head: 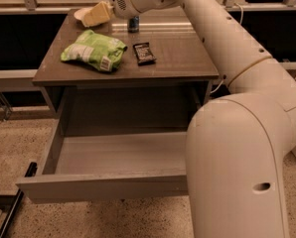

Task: Pick green rice chip bag from top drawer and place on counter

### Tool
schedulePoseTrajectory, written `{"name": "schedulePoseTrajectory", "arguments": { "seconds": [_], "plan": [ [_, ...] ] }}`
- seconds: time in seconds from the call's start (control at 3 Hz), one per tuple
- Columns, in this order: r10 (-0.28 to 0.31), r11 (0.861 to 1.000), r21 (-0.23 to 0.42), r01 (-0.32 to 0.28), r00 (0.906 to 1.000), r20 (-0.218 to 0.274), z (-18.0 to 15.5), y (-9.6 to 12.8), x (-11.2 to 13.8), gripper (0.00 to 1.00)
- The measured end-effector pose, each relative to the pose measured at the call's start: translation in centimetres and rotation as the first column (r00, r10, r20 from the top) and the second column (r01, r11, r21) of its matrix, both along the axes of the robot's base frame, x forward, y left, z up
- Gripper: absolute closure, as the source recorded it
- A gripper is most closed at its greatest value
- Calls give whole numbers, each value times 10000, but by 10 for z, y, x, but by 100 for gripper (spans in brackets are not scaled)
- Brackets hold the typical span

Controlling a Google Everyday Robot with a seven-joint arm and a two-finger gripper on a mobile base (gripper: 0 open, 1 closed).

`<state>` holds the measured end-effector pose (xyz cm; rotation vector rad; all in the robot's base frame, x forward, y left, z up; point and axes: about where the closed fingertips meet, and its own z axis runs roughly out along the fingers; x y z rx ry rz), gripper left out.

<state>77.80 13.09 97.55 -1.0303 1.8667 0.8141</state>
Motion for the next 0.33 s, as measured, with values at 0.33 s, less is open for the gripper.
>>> {"name": "schedulePoseTrajectory", "arguments": {
  "seconds": [0.33],
  "plan": [
    [37, 10000, -6, -37, 10000, -29, -2, 3, 0, 0]
  ]
}}
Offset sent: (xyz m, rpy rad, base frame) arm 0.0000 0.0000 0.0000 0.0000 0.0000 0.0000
